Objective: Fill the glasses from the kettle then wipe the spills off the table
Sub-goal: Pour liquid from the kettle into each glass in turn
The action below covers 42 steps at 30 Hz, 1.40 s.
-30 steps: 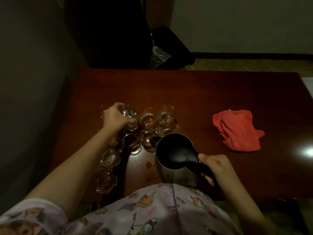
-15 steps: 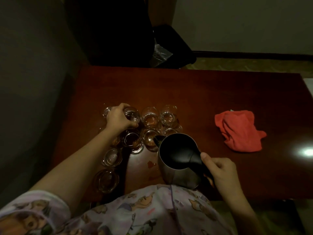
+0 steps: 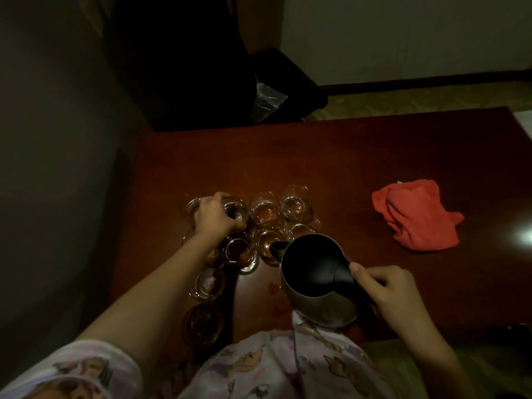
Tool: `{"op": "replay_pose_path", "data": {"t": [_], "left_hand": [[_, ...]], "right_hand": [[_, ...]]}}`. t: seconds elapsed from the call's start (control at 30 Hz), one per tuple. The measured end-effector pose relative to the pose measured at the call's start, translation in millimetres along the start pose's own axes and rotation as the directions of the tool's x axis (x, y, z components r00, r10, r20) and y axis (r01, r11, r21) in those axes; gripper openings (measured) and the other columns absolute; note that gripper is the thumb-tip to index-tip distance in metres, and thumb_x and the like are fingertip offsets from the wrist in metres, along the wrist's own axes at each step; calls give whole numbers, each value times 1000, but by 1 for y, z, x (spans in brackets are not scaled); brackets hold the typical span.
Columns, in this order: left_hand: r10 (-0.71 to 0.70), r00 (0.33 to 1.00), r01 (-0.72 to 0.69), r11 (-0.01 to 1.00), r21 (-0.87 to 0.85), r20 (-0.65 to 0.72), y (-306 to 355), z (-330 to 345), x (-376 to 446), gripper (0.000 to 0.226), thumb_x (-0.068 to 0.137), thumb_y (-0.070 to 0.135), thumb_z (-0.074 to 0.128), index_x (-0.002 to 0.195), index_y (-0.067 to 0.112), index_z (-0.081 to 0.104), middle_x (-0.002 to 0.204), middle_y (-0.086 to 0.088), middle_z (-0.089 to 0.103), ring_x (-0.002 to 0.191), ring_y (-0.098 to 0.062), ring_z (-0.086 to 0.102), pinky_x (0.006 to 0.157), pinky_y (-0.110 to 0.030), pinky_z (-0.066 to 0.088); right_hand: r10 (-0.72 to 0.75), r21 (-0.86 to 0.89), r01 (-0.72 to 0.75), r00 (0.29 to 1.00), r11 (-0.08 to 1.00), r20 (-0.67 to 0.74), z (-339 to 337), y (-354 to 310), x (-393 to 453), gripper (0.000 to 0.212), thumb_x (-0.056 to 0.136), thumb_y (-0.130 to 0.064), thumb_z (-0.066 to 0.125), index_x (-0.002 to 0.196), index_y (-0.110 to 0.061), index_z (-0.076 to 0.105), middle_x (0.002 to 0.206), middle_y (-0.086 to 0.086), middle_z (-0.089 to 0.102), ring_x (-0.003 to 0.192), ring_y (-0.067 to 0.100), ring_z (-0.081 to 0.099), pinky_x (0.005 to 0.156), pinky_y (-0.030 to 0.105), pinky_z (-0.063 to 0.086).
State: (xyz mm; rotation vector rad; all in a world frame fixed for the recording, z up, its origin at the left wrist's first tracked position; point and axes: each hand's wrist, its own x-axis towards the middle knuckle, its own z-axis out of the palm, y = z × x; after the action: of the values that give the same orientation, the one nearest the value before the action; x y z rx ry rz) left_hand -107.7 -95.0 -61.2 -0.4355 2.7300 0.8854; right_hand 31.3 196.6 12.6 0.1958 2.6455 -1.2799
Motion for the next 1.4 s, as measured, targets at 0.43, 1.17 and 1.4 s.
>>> {"op": "replay_pose_path", "data": {"t": [0.43, 1.17, 1.4], "left_hand": [[76, 988, -78, 997, -9, -132, 0, 11, -18, 88, 67, 26, 81, 141, 14, 34, 148, -5, 30, 138, -25, 21, 115, -46, 19], [107, 969, -26, 940, 340, -222, -28, 42, -74, 86, 54, 56, 81, 122, 13, 50, 137, -6, 48, 137, -21, 27, 114, -47, -5], [129, 963, -120, 991, 53, -235, -28, 44, -106, 78, 53, 29, 88, 121, 15, 51, 131, -6, 48, 124, -23, 40, 100, -35, 36]], "right_hand": [[-1, -44, 5, 994, 999, 109, -7, -4, 12, 65, 70, -69, 42, 33, -15, 38, 32, 2, 32, 33, 11, 33, 50, 32, 28], [-74, -56, 83, 986, 995, 149, -15, 7, 18, 66, 68, -72, 40, 37, -14, 37, 33, 3, 36, 35, 12, 39, 50, 37, 33], [-132, 38, 128, 982, 991, 133, -15, 11, 11, 62, 66, -65, 51, 38, -11, 40, 33, 1, 36, 33, 8, 36, 43, 24, 24]]}}
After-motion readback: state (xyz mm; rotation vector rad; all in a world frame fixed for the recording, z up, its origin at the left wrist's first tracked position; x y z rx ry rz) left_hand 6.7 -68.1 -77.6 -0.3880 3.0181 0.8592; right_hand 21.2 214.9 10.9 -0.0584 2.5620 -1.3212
